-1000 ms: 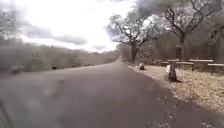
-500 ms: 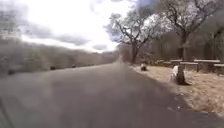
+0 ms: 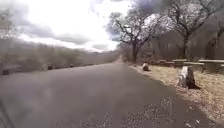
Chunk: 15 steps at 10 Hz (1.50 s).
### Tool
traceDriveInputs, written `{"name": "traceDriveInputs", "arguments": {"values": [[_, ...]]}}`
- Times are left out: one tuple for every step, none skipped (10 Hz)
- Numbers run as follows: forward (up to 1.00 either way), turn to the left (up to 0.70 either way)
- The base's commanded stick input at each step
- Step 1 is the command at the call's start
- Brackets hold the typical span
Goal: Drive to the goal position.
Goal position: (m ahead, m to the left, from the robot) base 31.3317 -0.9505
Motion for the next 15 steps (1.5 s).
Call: {"name": "traceDriveInputs", "arguments": {"values": [[0.70,0.00],[0.70,0.00],[0.70,0.00],[0.70,0.00],[0.70,0.00],[0.70,0.00],[0.70,0.00],[0.70,0.00],[0.70,0.00],[0.70,0.00],[0.70,0.00],[0.70,0.00],[0.70,0.00],[0.70,0.00],[0.70,0.00]]}}
